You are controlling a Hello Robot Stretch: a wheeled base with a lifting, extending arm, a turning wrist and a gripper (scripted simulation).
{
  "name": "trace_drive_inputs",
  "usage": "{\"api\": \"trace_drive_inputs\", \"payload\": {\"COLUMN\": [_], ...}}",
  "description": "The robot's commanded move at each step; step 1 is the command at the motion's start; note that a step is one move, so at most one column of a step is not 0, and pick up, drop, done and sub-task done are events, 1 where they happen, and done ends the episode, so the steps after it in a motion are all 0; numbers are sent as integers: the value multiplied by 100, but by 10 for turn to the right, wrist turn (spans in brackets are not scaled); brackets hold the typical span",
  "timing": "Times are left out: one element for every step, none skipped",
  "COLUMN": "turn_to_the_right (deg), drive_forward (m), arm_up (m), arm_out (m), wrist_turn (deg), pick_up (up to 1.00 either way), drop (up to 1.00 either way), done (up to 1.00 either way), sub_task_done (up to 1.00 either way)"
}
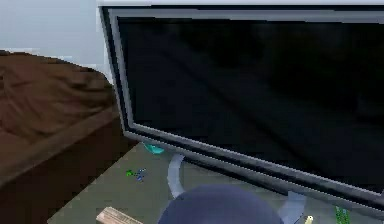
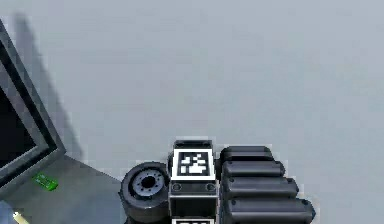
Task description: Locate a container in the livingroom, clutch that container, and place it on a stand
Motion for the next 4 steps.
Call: {"api": "trace_drive_inputs", "payload": {"turn_to_the_right": [450,450,450,120], "drive_forward": [0,0,0,0], "arm_up": [0,0,0,0], "arm_out": [0,0,0,0], "wrist_turn": [0,0,0,0], "pick_up": [0,0,0,0], "drop": [0,0,0,0], "done": [0,0,0,0], "sub_task_done": [0,0,0,0]}}
